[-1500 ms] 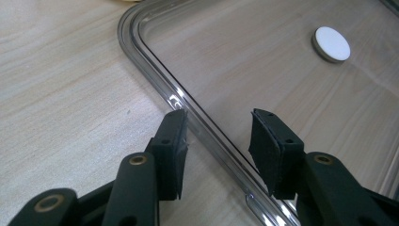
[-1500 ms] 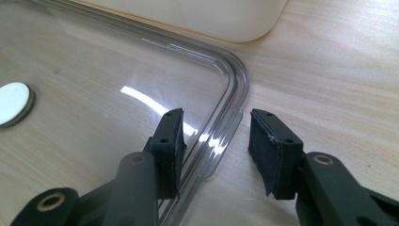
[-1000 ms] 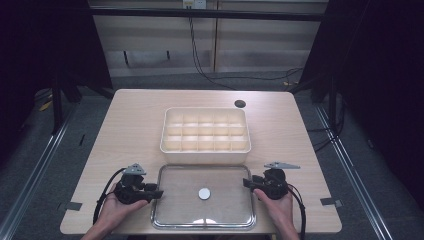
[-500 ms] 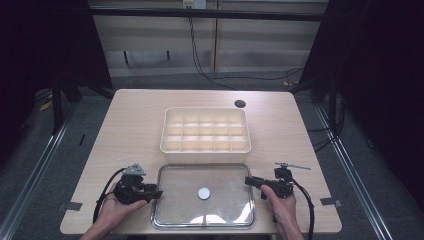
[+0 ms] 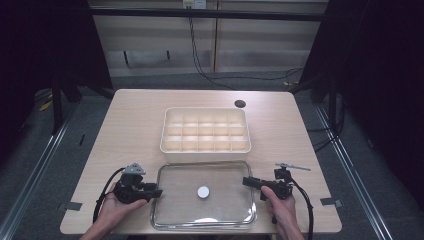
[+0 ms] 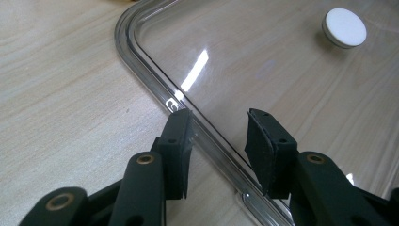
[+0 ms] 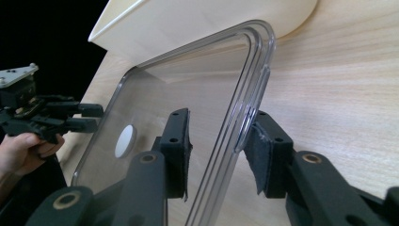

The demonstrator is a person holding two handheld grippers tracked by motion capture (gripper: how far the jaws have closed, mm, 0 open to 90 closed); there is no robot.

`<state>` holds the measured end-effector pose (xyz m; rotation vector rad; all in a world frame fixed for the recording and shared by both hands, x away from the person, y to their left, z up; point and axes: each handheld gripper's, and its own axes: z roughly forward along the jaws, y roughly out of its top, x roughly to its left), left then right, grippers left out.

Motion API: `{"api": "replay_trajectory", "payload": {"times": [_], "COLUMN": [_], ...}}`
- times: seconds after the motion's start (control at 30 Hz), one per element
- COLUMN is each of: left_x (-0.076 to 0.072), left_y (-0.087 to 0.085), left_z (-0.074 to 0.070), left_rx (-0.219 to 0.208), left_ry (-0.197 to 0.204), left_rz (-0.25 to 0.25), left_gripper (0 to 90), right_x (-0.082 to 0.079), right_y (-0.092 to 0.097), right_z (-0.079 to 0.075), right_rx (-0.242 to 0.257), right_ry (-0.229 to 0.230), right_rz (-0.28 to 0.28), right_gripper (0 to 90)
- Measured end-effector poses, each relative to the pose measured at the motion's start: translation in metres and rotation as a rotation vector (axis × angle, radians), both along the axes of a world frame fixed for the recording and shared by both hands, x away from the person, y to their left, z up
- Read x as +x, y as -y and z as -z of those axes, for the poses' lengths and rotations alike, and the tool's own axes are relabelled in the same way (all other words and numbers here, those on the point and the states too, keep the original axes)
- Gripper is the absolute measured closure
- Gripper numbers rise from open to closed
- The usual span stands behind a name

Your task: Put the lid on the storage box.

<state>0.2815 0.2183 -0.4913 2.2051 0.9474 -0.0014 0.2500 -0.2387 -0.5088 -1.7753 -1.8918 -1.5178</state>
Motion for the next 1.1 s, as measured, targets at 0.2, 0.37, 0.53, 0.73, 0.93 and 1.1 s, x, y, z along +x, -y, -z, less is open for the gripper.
{"api": "replay_trajectory", "payload": {"times": [0.2, 0.37, 0.53, 0.73, 0.93, 1.1], "left_x": [0.001, 0.002, 0.003, 0.004, 0.005, 0.006], "left_y": [0.0, 0.0, 0.0, 0.0, 0.0, 0.0], "left_z": [0.0, 0.001, 0.001, 0.002, 0.002, 0.002], "left_rx": [-0.009, -0.015, -0.026, -0.04, -0.053, -0.071], "left_ry": [-0.004, -0.004, -0.013, -0.016, -0.025, -0.039], "left_rz": [-0.005, -0.01, -0.002, -0.017, -0.011, -0.017], "left_gripper": [60.0, 59.8, 56.6, 50.9, 42.2, 34.4], "right_x": [0.0, 0.0, 0.0, -0.002, -0.003, -0.004], "right_y": [-0.003, -0.008, -0.006, -0.005, -0.004, -0.004], "right_z": [0.0, -0.002, -0.005, -0.009, -0.01, -0.011], "right_rx": [0.036, 0.018, 0.028, 0.058, 0.061, 0.048], "right_ry": [0.009, 0.011, 0.025, 0.083, 0.083, 0.096], "right_rz": [-0.059, -0.064, -0.067, -0.066, -0.061, -0.063], "right_gripper": [62.8, 64.1, 67.2, 69.9, 70.6, 70.8]}}
